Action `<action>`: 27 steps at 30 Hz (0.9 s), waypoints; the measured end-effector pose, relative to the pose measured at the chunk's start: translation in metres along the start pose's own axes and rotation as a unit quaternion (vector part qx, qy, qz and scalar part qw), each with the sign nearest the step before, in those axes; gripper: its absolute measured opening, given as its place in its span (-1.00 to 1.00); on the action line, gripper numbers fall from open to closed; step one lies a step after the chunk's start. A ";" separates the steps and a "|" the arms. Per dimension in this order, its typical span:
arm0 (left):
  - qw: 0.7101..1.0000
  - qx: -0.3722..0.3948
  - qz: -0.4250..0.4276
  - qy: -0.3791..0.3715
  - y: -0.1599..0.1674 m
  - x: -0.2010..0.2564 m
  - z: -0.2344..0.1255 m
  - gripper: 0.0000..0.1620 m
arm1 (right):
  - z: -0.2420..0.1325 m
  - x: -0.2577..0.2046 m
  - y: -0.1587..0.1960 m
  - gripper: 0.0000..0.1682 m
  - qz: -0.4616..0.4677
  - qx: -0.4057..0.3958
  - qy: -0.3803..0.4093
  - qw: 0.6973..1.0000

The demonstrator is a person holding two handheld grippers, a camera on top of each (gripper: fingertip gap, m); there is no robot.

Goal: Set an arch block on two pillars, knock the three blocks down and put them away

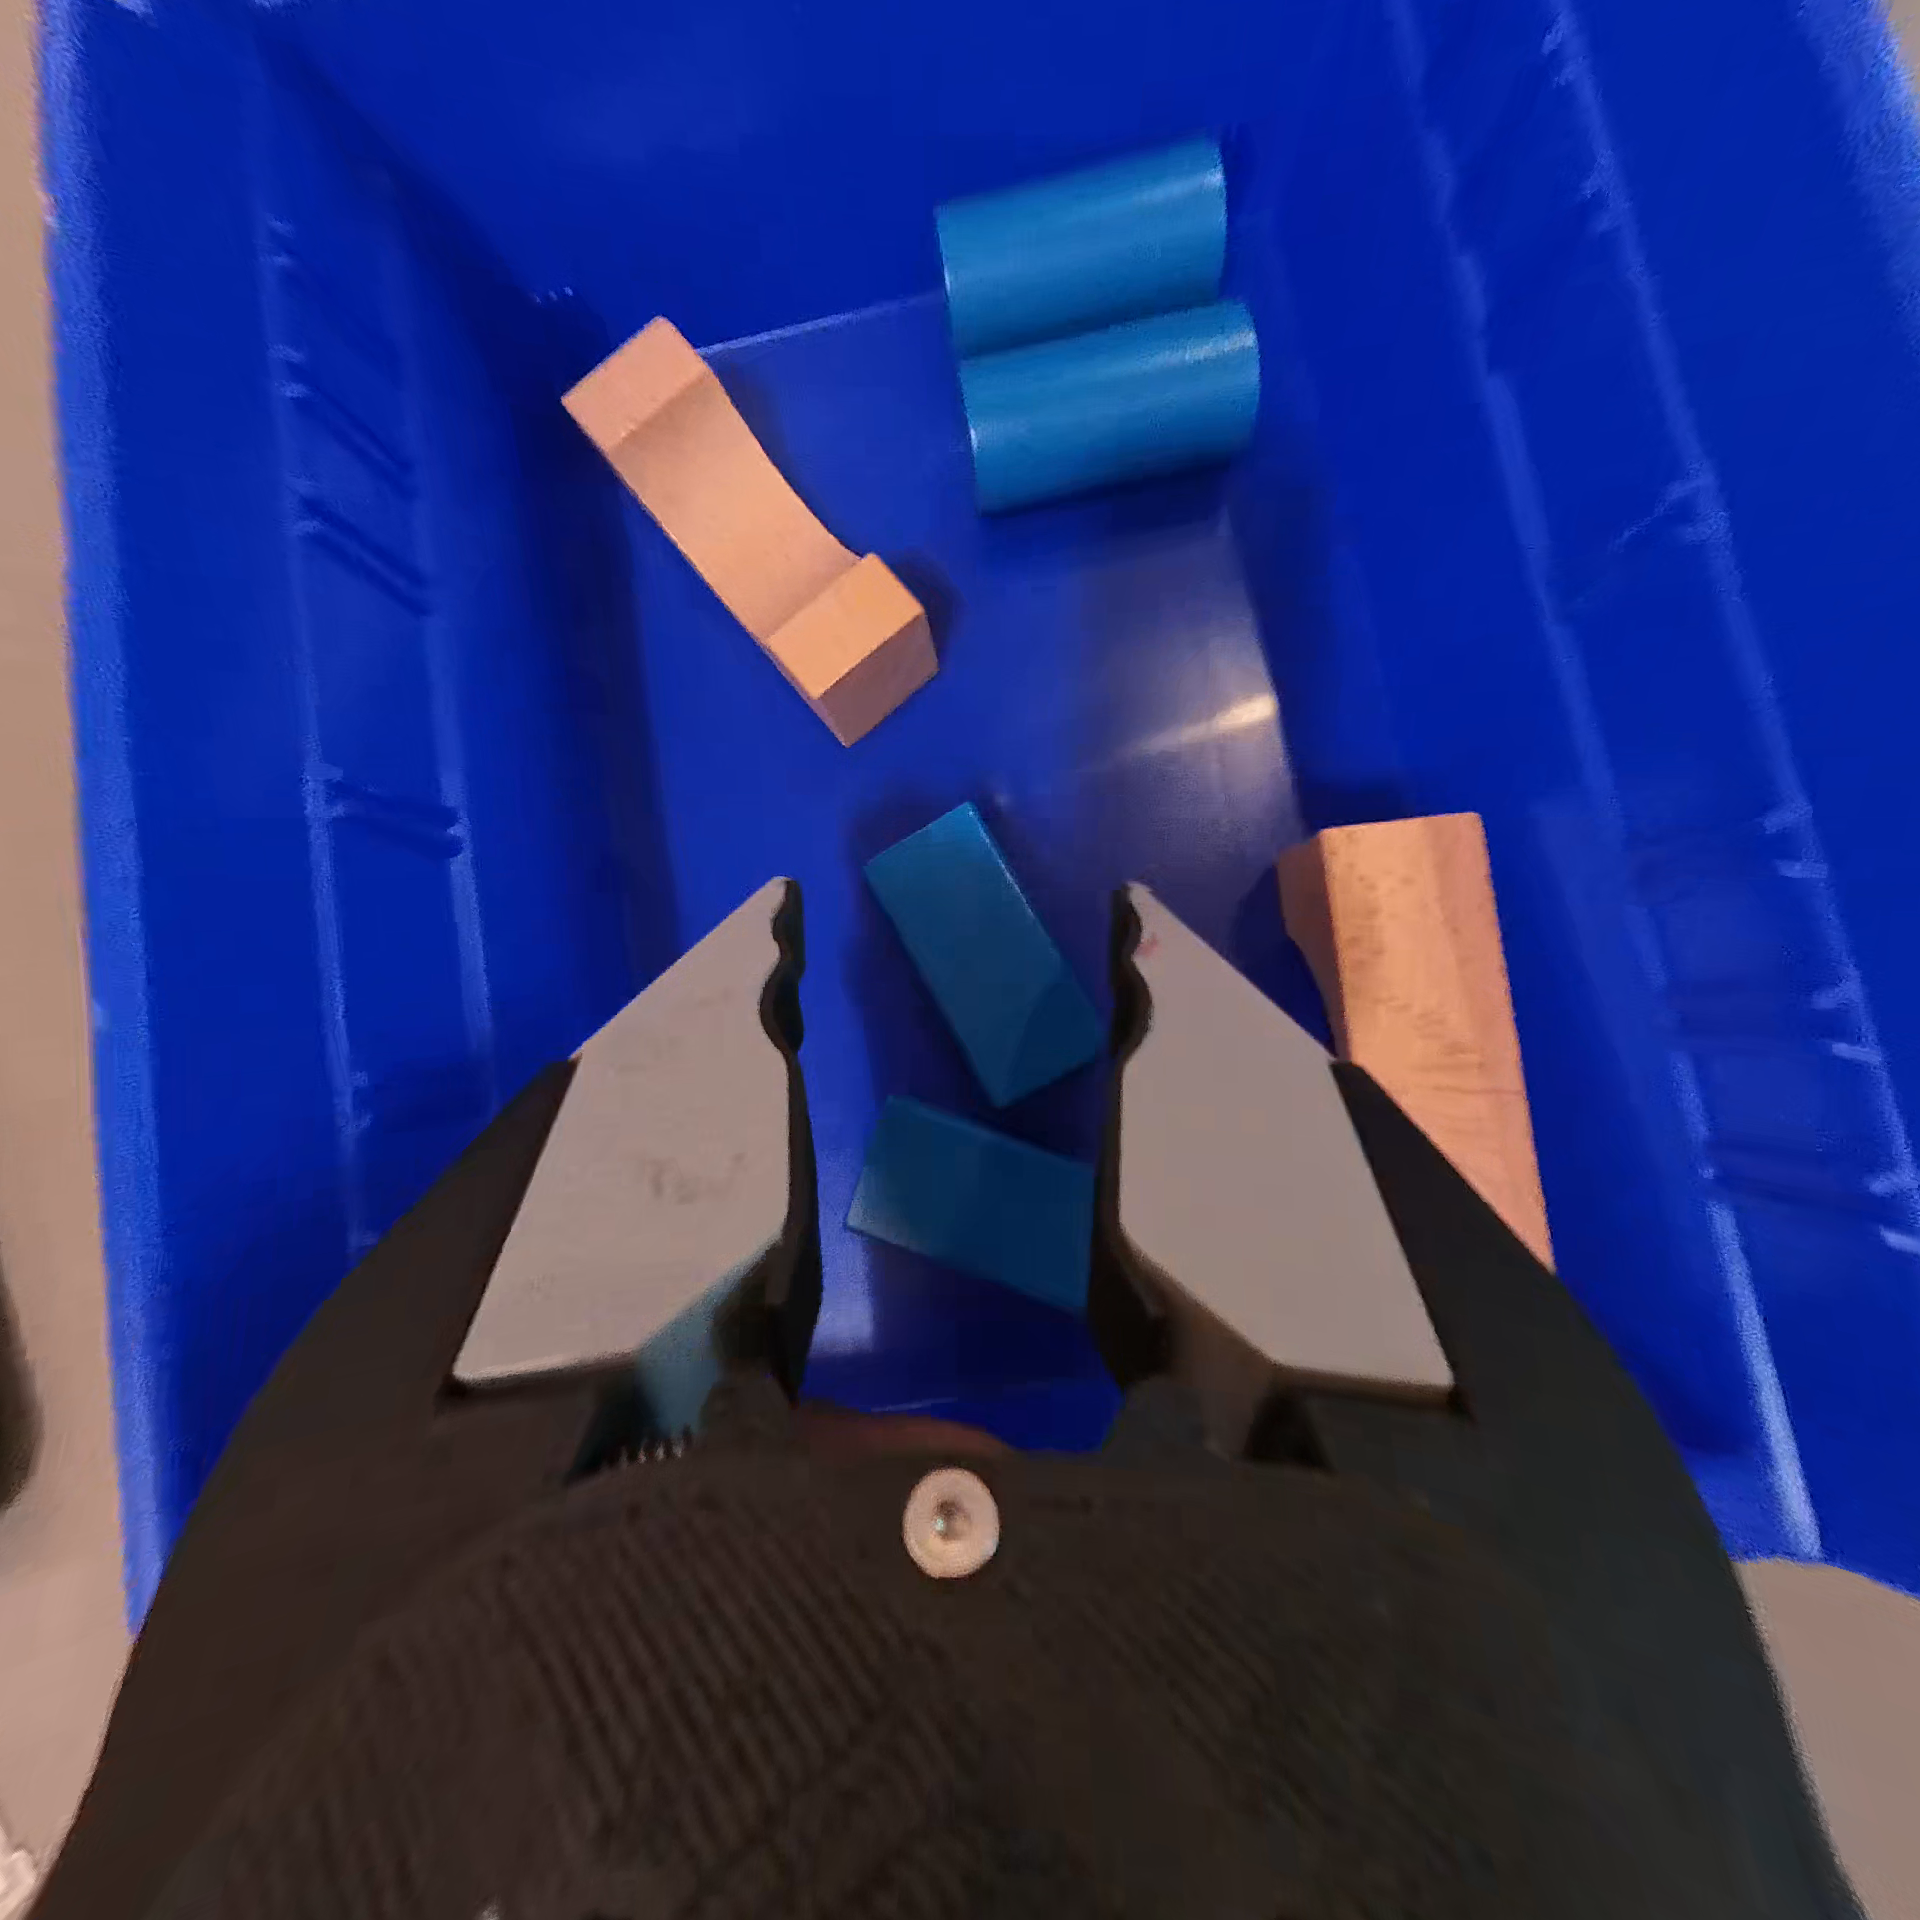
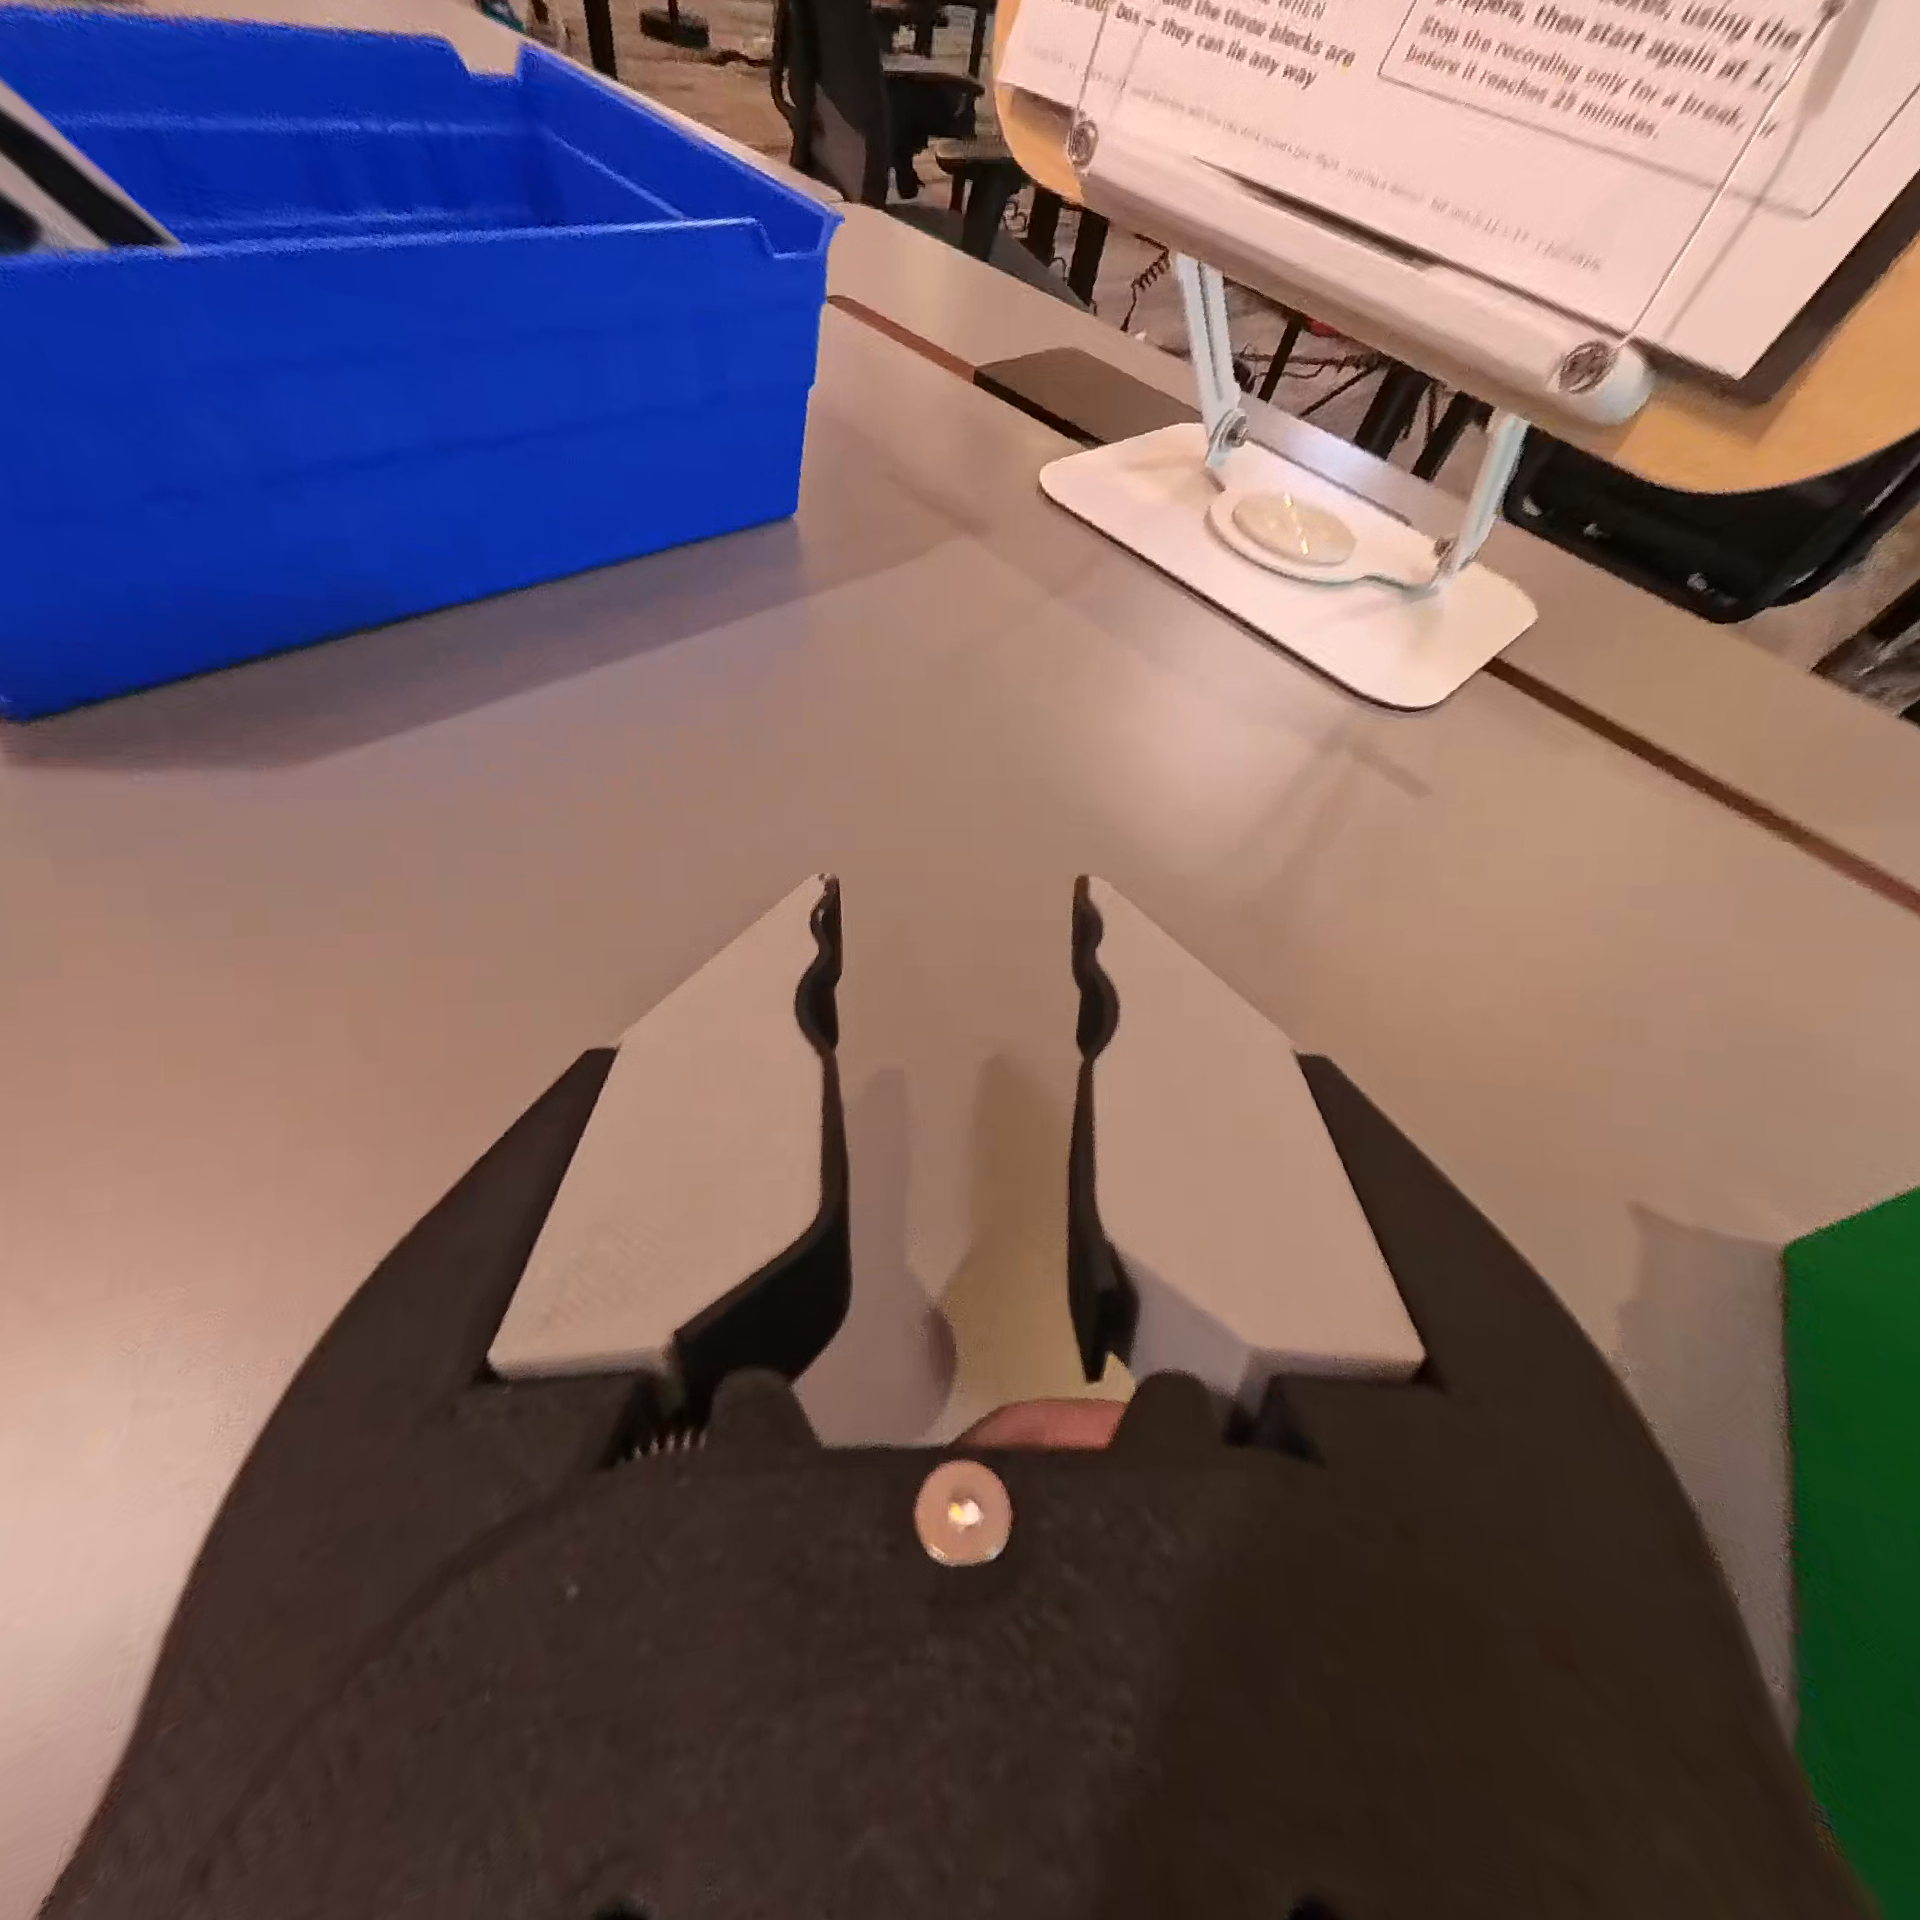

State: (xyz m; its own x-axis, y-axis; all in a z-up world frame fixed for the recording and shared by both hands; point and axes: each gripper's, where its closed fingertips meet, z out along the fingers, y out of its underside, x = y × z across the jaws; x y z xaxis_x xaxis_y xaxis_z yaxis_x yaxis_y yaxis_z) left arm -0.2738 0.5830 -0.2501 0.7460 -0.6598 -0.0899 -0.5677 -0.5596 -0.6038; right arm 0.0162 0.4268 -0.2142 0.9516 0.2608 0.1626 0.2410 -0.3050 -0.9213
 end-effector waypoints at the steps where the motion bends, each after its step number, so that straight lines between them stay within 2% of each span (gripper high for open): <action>1: 1.000 -0.014 0.005 -0.001 0.002 0.000 0.005 -0.30 | -0.002 0.001 0.001 -0.51 -0.011 -0.001 0.006 1.000; 5: 0.996 -0.083 0.013 0.008 0.017 0.001 0.021 -0.40 | -0.005 0.001 0.003 -0.50 -0.023 -0.007 0.011 1.000; 6: 0.996 -0.086 0.009 0.014 0.016 0.002 0.022 -0.54 | -0.005 0.000 0.002 -0.50 -0.022 -0.005 0.009 1.000; 11: 0.994 -0.102 0.034 0.030 0.015 0.003 0.024 -0.59 | -0.005 -0.007 0.005 -0.51 -0.033 -0.009 0.002 0.999; 14: 0.996 -0.076 0.054 0.009 0.008 -0.001 0.022 -0.60 | -0.005 -0.020 0.007 -0.51 -0.037 -0.009 -0.028 0.999; 18: 0.996 0.047 0.068 0.016 -0.025 0.011 -0.008 -0.61 | -0.010 -0.049 0.003 -0.51 -0.016 0.007 -0.125 0.992; 21: 0.975 0.181 0.107 0.071 -0.061 0.050 -0.057 -0.61 | -0.021 -0.070 -0.010 -0.50 0.020 0.037 -0.212 0.976; 23: 0.941 0.270 0.141 0.149 -0.078 0.099 -0.099 -0.58 | -0.033 -0.081 -0.023 -0.50 0.047 0.068 -0.271 0.959; 25: 0.893 0.343 0.182 0.229 -0.084 0.157 -0.137 -0.59 | -0.049 -0.088 -0.039 -0.49 0.076 0.105 -0.326 0.936; 27: 0.855 0.385 0.227 0.262 -0.081 0.206 -0.154 -0.60 | -0.065 -0.088 -0.052 -0.49 0.103 0.139 -0.370 0.913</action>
State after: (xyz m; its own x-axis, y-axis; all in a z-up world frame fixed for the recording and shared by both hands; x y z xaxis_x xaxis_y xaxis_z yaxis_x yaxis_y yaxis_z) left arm -0.1282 0.4150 -0.0975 0.1364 -0.9685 -0.2083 -0.2098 0.1773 -0.9616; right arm -0.0676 0.3597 -0.1575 0.5565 0.8029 -0.2137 -0.0843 -0.2013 -0.9759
